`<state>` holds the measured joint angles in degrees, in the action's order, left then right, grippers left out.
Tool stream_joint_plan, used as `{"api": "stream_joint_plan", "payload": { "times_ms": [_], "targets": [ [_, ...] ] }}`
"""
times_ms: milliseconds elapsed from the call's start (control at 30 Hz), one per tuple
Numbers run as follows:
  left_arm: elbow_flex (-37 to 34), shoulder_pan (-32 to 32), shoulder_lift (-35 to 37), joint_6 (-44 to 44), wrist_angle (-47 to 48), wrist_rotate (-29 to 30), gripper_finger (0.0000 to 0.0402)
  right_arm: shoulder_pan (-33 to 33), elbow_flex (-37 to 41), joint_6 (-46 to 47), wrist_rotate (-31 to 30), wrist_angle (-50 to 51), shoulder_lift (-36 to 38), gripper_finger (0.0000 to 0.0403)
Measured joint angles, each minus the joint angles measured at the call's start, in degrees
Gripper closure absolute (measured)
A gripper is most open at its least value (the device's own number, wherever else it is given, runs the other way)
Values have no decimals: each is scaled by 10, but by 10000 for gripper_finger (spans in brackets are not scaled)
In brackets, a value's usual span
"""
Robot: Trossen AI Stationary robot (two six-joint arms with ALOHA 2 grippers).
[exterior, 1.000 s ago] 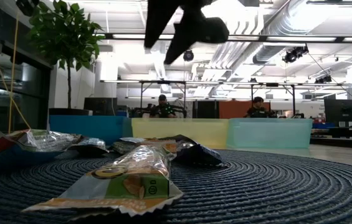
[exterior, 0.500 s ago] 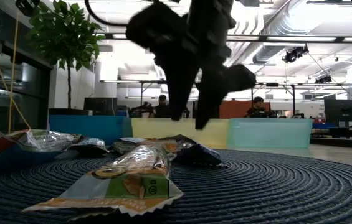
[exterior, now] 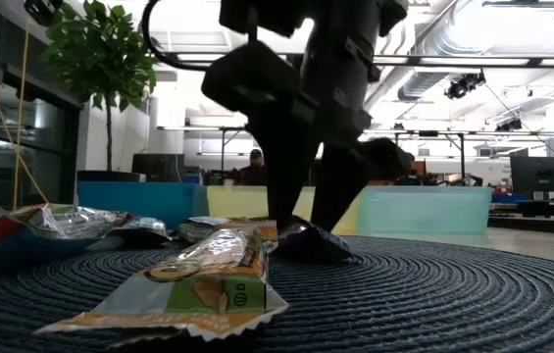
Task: Pick and place Granola Bars by type
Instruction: Put the blue granola bar into the blue bin
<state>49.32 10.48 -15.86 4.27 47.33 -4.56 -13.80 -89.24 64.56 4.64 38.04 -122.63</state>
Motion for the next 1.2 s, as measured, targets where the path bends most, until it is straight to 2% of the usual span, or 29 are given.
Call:
{"api": "stream_joint_plan", "payload": {
  "times_ms": [400, 800, 1200],
  "targets": [
    [0, 0, 0, 0, 0, 0, 402, 0, 20, 10, 2, -69, 1, 240],
    [0, 0, 0, 0, 0, 0, 402, 0, 20, -16, -13, -73, 0, 292],
    [0, 0, 0, 1, 0, 1, 402, 0, 20, -30, -12, -127, 11, 359]
  ]
}}
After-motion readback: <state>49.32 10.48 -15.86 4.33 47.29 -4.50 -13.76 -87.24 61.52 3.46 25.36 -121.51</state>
